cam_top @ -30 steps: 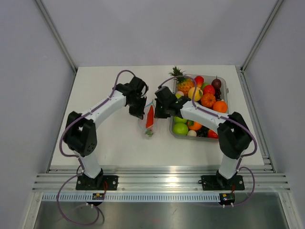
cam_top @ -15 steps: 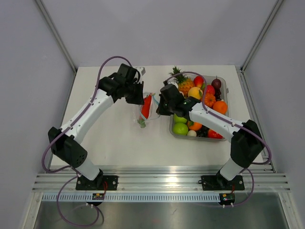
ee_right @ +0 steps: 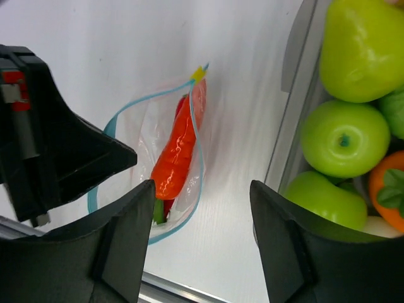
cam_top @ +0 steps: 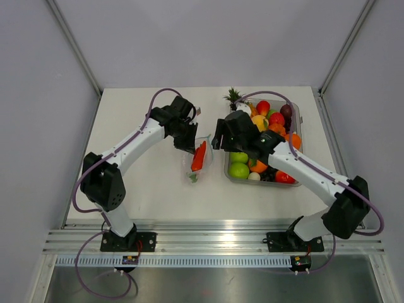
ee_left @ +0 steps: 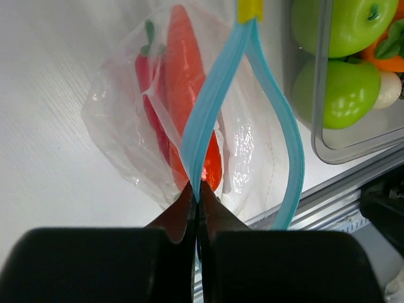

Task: Place the food in the zip-top bag and seal the zipper
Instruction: Adjust the zipper food storage bag at the center of the board, then pick up the fake fruit from the bin.

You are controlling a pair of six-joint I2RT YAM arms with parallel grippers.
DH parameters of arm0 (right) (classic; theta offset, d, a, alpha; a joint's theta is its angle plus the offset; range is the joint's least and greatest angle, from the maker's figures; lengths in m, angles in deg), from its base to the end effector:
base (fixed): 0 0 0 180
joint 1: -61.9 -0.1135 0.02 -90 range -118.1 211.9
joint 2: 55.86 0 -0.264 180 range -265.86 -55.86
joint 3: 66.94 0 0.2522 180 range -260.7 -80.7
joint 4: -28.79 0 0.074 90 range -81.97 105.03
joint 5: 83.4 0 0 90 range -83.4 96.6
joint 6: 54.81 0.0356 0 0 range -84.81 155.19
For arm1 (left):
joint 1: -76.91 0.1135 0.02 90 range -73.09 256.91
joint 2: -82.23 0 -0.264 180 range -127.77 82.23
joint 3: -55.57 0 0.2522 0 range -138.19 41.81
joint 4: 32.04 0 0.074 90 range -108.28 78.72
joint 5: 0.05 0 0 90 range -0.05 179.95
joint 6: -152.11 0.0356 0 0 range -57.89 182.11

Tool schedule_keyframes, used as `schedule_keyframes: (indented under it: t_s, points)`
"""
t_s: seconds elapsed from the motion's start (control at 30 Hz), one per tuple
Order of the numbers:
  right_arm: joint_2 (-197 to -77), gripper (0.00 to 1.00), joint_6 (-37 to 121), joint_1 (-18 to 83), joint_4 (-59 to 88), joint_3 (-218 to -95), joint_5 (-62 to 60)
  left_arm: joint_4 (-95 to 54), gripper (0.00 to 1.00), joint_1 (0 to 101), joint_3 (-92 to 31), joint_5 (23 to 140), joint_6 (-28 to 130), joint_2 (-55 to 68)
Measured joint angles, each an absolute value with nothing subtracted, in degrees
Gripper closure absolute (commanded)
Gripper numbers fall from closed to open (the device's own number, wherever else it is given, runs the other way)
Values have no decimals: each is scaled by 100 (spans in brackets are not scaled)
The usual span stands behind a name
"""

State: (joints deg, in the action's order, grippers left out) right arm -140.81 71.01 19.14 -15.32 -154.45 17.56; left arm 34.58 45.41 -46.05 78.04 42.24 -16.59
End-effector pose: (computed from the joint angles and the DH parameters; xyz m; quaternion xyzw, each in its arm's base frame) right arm 0.2471 0.2192 0.3155 -0.0158 0.9085 0.1912 0.3713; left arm 0.3034 -0.1946 0.2890 0.1215 0.9614 -0.1887 0.1592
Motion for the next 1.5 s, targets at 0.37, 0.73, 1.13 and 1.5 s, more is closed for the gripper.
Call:
schedule_keyframes:
  t_s: [0.37,0.73,1.13,1.5]
  points:
    - [-12841,11,7050,3135,-2041,-14101,2221,3296,100,4541,-4598,7564,4215,-1651]
    - [-13377,12,6683,3787,-1901,-13334,2042,3209,100,4519,-4581,7498,4193,-1651]
    - [-13840,52,6353,4084,-1267,-13249,1889,3172,100,4499,-4581,7501,4149,-1651]
    - [-12319,75,6355,4086,-1796,-13517,1867,3132,100,4499,-4570,7501,4112,-1651]
